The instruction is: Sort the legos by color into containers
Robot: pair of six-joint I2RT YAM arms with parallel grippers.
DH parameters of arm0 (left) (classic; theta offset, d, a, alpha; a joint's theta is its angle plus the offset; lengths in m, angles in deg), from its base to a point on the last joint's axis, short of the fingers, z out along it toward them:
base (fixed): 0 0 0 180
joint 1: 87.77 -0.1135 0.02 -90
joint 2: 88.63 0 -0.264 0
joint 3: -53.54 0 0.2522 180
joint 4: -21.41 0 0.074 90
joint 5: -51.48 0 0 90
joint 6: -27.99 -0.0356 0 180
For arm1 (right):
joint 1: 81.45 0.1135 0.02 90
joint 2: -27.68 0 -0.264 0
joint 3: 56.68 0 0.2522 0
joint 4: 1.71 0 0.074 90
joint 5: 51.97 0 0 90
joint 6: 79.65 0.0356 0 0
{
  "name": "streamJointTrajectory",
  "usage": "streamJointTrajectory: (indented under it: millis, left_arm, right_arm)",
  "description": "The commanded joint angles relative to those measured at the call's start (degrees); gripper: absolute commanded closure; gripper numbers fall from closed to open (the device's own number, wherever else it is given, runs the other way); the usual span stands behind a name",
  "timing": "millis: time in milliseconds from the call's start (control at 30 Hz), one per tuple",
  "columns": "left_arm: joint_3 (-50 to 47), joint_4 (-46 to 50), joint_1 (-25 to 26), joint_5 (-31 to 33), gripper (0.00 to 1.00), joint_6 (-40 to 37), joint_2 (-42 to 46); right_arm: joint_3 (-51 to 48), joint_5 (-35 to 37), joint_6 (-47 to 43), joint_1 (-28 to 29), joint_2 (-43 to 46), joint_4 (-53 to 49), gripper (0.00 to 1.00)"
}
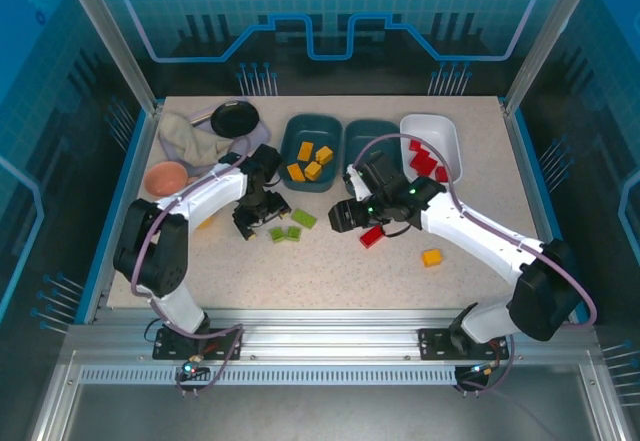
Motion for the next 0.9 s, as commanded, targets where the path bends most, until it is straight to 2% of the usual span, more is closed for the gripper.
streamJointTrajectory:
  millis: [0,100,267,667,767,867]
  left_arm:
    - [-1.44,-2.47,-0.25,-2.76,0.20,0.99,-2.54]
    - [-2.84,-4.30,-0.25,-3.70,0.22,0.99,-3.35]
    - [-3.76,-5.77,0.06,-4.21,0.26,0.53,-3.95]
    - [-5.29,-7.77,2.21,-4.26,0.52,1.29,-5.73]
    - [-4.98,-6.33,2.21,-2.06,0.63,1.29,-3.85]
    - [-4.21,-3.54,2.33,1.03,0.65,0.98,0.56]
  right_arm:
    - [-2.31,-7.16,-0.81,0.93,2.67,5.72,0.17]
    - [-3.54,-9.69,-0.82,0.57,4.04,8.43,0.10]
    - [-3.15,-10.21,-0.58,0.30,2.84,8.15,0.11]
    - [-1.61,-9.58,-0.32,0.06,1.01,7.75,0.12]
    - [-1.31,-8.93,-0.03,-0.08,1.70,7.74,0.14]
    - [-1.23,-7.86,0.76,-1.06,3.66,7.69,0.15]
